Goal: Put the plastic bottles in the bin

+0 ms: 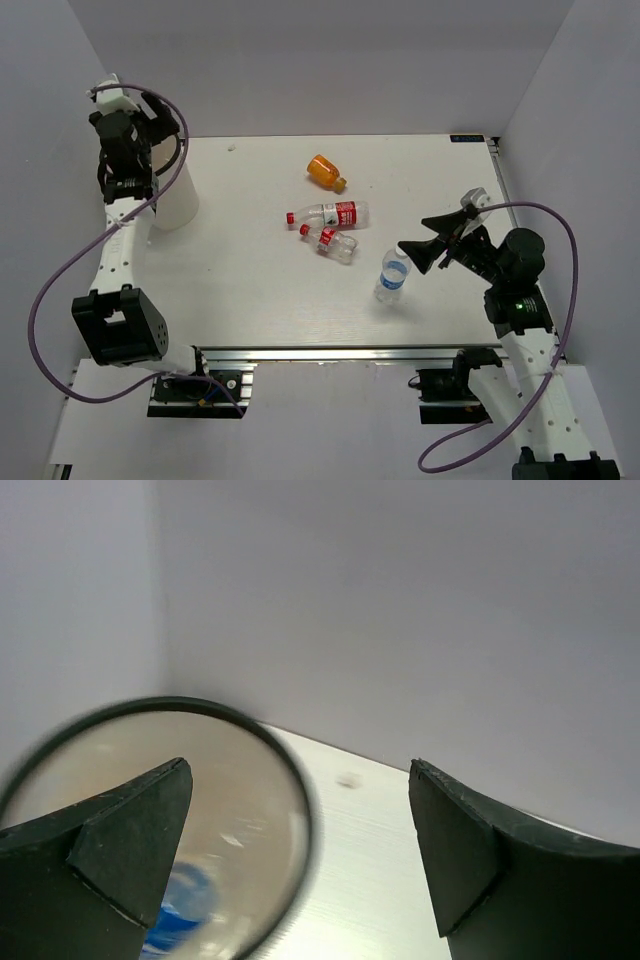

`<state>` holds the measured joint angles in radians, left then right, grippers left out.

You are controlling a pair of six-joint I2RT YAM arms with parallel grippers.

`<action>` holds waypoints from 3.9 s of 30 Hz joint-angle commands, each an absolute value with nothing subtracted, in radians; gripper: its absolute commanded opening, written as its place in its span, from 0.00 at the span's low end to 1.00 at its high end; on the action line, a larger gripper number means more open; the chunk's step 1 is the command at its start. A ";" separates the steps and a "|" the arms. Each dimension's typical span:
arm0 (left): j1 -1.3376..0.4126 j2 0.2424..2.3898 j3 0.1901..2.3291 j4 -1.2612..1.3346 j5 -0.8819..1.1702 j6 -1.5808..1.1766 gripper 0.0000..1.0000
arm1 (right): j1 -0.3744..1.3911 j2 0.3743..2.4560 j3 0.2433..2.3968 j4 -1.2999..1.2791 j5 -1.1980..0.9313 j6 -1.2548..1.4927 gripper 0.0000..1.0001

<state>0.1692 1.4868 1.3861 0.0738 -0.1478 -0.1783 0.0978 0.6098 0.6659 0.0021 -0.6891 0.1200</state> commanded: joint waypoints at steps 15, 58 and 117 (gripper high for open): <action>-0.305 1.092 0.916 -0.066 -0.012 -0.391 0.98 | 0.383 0.750 0.672 -0.156 -0.221 0.055 0.84; -0.735 1.230 0.928 0.061 0.523 0.107 0.98 | 0.408 0.893 0.937 -0.135 -0.465 0.228 0.00; 0.170 1.663 1.548 0.250 -0.525 -0.087 0.22 | 0.319 1.022 1.078 -0.238 0.123 0.092 0.90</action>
<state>0.1635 1.6520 1.5169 0.2268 -0.5171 -0.0647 0.3264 1.0073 1.0832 -0.2863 0.1505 0.1268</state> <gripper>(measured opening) 0.594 0.896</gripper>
